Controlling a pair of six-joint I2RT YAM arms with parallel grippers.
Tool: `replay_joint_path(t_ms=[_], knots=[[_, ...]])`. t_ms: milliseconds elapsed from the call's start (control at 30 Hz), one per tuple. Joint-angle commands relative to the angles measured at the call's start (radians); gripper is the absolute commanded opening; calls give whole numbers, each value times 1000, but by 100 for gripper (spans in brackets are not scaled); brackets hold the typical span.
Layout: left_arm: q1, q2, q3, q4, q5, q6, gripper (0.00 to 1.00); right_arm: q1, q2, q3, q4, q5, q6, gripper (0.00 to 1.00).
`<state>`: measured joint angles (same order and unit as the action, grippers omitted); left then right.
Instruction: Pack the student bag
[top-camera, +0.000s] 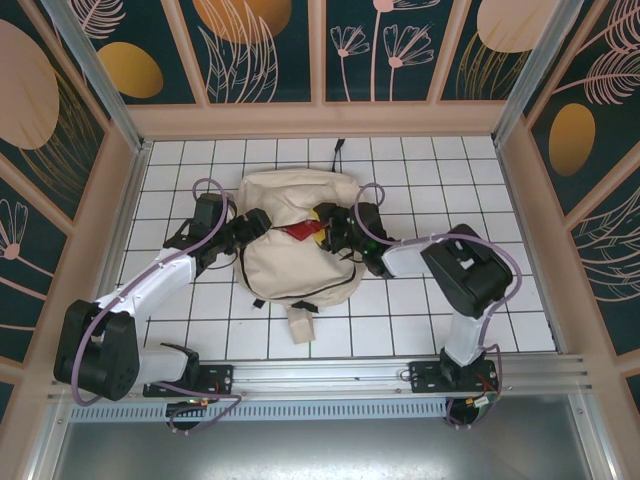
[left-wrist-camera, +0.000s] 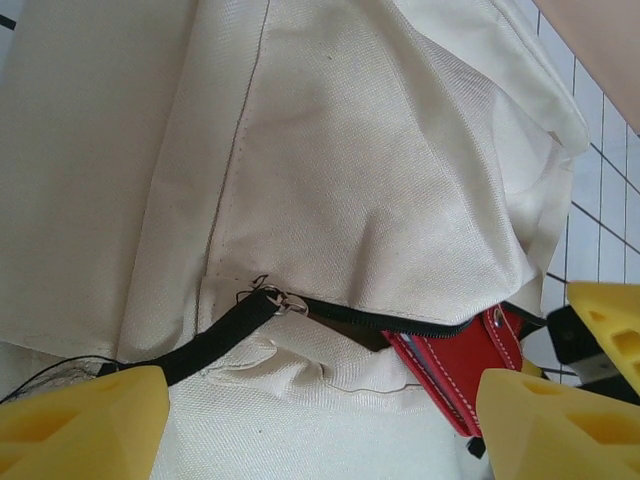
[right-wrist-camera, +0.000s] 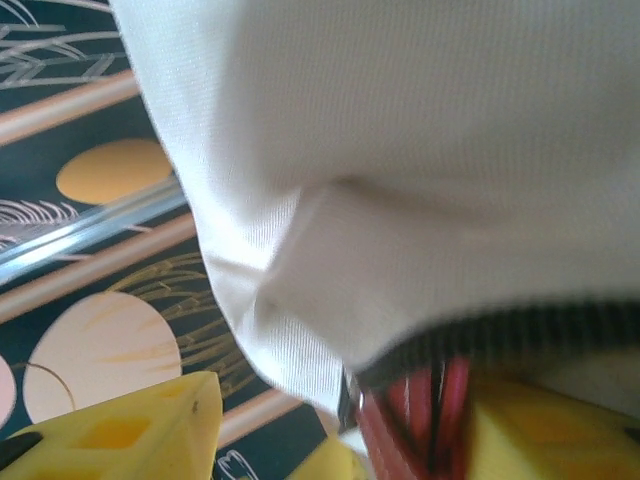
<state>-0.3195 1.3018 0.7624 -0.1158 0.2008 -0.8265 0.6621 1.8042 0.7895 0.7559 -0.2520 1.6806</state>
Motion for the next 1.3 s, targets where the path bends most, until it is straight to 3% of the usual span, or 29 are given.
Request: replay_joint_path(t_ms=[0, 100, 200, 333, 567, 900, 1267], knots=[[6, -8, 9, 1, -3, 31, 81, 11, -120, -16, -207, 1, -97, 61], [6, 0, 18, 0, -12, 35, 81, 15, -181, -18, -325, 6, -235, 60], [7, 4, 25, 2, -20, 38, 81, 36, -211, 21, -489, 95, -340, 57], [5, 6, 27, 1, -24, 34, 81, 40, -168, 82, -590, 96, -414, 42], [5, 11, 23, 8, 23, 28, 80, 42, -69, 169, -577, 63, -479, 17], [5, 15, 26, 7, 41, 32, 81, 43, 45, 267, -555, 9, -497, 12], [6, 37, 31, 20, 71, 35, 81, 39, 103, 310, -400, -2, -516, 6]])
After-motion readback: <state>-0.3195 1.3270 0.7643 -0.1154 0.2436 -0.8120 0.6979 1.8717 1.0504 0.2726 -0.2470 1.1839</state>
